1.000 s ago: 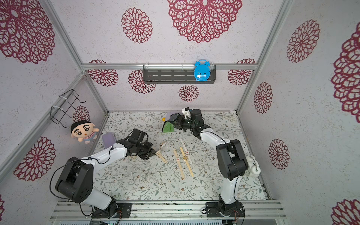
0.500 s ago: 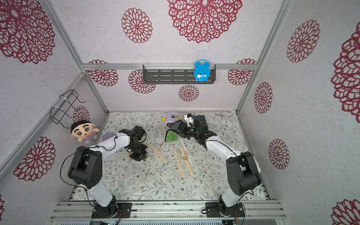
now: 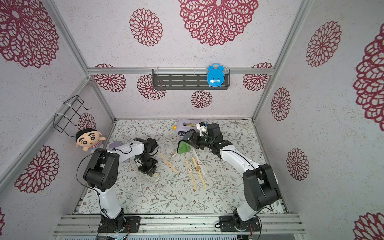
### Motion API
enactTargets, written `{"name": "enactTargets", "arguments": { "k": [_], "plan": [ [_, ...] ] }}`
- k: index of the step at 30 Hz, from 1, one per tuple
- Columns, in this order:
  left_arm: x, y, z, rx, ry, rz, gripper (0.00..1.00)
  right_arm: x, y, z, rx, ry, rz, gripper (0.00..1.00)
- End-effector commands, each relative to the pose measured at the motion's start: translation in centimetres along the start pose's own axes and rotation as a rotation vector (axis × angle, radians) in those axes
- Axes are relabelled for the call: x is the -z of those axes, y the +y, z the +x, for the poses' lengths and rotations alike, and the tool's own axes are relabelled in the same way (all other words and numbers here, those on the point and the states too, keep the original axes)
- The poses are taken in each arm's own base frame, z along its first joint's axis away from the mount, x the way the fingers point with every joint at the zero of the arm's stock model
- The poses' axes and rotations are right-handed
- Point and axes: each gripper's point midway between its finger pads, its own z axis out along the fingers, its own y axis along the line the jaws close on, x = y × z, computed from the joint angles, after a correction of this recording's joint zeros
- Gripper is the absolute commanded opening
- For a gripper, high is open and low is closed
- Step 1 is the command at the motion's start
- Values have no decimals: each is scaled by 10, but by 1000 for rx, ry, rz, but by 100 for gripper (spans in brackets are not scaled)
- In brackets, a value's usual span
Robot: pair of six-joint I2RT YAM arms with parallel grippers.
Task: Wipe the watch dial
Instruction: Place the watch at the center of the board.
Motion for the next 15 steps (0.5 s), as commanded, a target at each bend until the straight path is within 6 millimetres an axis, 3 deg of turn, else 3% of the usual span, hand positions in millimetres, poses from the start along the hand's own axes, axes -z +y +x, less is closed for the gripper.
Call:
{"name": "enactTargets", "arguments": {
  "k": [1, 5, 9, 13, 15],
  "plan": [
    [5, 1, -6, -17, -22, -9, 33, 9, 22, -8, 79, -33, -41, 0],
    [9, 1, -7, -25, -29, -2, 62, 8, 21, -9, 73, -32, -41, 0],
    [17, -6, -8, -44, -39, 24, 82, 9, 21, -10, 76, -35, -39, 0],
    [28, -11, -10, -62, -56, 36, 98, 9, 21, -9, 75, -36, -36, 0],
    [32, -14, -10, -68, -60, 47, 98, 9, 21, -10, 73, -39, -34, 0]
  ]
}}
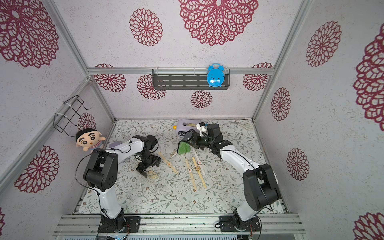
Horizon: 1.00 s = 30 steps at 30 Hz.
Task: Wipe the watch dial
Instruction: Place the watch at the center of the board, then adjust the watch at the center of the board.
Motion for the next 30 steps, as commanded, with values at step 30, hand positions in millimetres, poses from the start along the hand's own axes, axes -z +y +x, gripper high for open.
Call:
{"name": "enactTargets", "arguments": {
  "k": [30],
  "plan": [
    [93, -139, -4, -993, -522, 140, 97, 60, -4, 0, 5, -99, 55, 0]
  ]
}}
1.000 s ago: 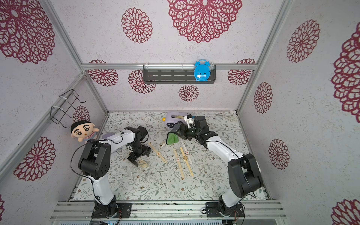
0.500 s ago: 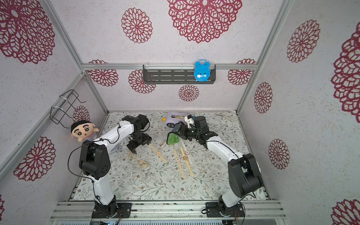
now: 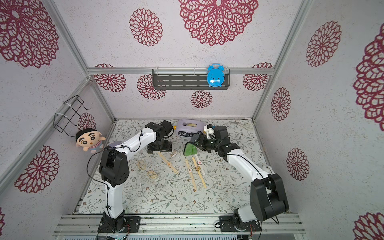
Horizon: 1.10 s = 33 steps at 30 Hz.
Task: Wipe the watch dial
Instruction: Adjust the watch at the center of the board.
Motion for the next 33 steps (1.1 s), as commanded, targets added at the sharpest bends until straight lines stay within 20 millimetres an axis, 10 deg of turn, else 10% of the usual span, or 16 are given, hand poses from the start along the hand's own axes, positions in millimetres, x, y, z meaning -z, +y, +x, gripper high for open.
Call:
{"name": "enactTargets", "arguments": {
  "k": [1, 12, 33],
  "plan": [
    [14, -27, -26, -172, -144, 129, 97, 21, 11, -4, 24, -45, -26, 0],
    [0, -88, -8, -515, -64, 332, 98, 50, -1, -2, -25, -102, -4, 0],
    [-62, -95, 0, -445, 71, 278, 90, 63, -10, -10, -39, -105, 12, 0]
  ]
}}
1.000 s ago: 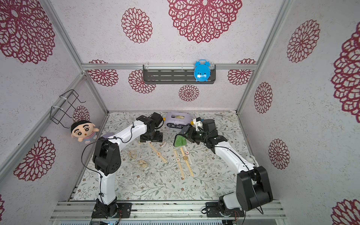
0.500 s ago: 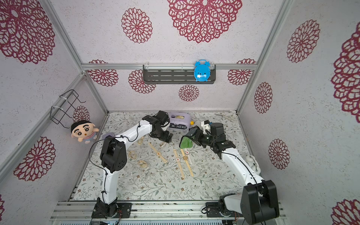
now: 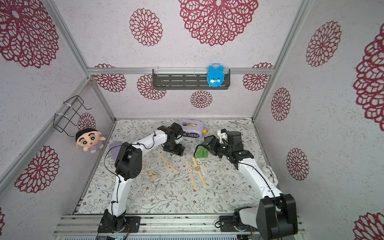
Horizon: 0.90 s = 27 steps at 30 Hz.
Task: Wipe the watch dial
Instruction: Adjust the watch at the center of the board.
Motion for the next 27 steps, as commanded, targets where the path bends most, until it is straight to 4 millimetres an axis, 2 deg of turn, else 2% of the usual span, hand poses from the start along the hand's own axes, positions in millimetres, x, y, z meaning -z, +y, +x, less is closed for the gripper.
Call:
{"name": "enactTargets", "arguments": {
  "k": [1, 9, 18, 22, 25, 27],
  "plan": [
    [-9, 4, 1, 26, 23, 1, 90, 9, 19, -7, 56, -9, -49, 0],
    [-19, 16, 4, 79, 46, -15, 85, 13, 13, -10, 49, -15, -42, 0],
    [-24, 23, 17, 114, 87, -20, 65, 13, 10, -11, 40, -30, -47, 0],
    [-25, 23, 19, 126, 93, -18, 52, 14, 10, -12, 40, -35, -50, 0],
    [-26, 22, 21, 134, 97, -13, 36, 13, 9, -13, 39, -38, -49, 0],
    [-27, 22, 22, 142, 102, -9, 33, 13, 9, -13, 37, -39, -49, 0]
  ]
}}
